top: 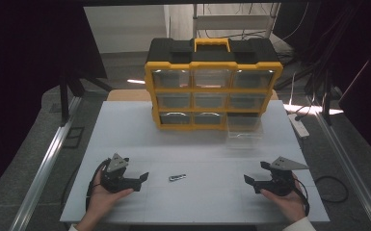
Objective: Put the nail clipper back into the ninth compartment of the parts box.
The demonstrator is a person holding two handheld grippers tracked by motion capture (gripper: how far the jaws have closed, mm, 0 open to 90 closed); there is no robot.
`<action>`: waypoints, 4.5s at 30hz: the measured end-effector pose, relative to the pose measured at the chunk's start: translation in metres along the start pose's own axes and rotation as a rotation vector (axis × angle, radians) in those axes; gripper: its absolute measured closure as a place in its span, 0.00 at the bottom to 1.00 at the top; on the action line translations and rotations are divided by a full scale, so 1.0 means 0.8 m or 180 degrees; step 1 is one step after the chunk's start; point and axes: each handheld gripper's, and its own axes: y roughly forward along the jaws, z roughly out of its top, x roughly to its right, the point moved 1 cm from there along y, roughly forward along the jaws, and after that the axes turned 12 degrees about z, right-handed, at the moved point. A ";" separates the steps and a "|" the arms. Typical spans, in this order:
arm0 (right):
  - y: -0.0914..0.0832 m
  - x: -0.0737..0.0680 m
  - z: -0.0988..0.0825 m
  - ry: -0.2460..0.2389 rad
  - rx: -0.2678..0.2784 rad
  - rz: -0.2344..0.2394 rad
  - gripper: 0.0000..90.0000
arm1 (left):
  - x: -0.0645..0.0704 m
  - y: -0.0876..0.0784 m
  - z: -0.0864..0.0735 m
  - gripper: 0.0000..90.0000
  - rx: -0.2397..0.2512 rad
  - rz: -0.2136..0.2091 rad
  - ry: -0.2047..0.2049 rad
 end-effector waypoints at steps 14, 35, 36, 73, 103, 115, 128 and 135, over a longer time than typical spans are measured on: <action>0.007 0.003 0.005 0.0001 0.0006 0.0112 0.14 | -0.002 -0.002 -0.005 0.07 -0.0023 -0.0001 -0.0045; 0.006 -0.006 0.006 -0.0064 -0.0046 0.0058 0.15 | -0.002 -0.017 -0.001 0.08 0.0033 -0.0059 0.0017; 0.006 -0.006 0.006 -0.0064 -0.0046 0.0058 0.15 | -0.001 -0.017 0.000 0.08 0.0032 -0.0063 0.0022; 0.000 -0.005 0.003 -0.0073 -0.0032 0.0051 0.16 | 0.027 -0.024 0.061 0.11 -0.0264 -0.0367 0.0432; 0.001 -0.004 0.001 -0.0081 -0.0082 0.0010 0.16 | 0.068 -0.006 0.115 0.13 -0.0436 -0.0756 0.0969; 0.001 -0.004 0.001 -0.0091 -0.0086 0.0000 0.16 | 0.086 0.012 0.137 0.13 -0.0536 -0.0872 0.1167; 0.001 -0.003 0.000 -0.0076 -0.0089 -0.0012 0.17 | 0.110 0.035 0.148 0.13 -0.0627 -0.0973 0.1341; 0.000 -0.003 0.001 -0.0091 -0.0081 -0.0020 0.16 | 0.114 0.038 0.148 0.13 -0.0693 -0.1006 0.1393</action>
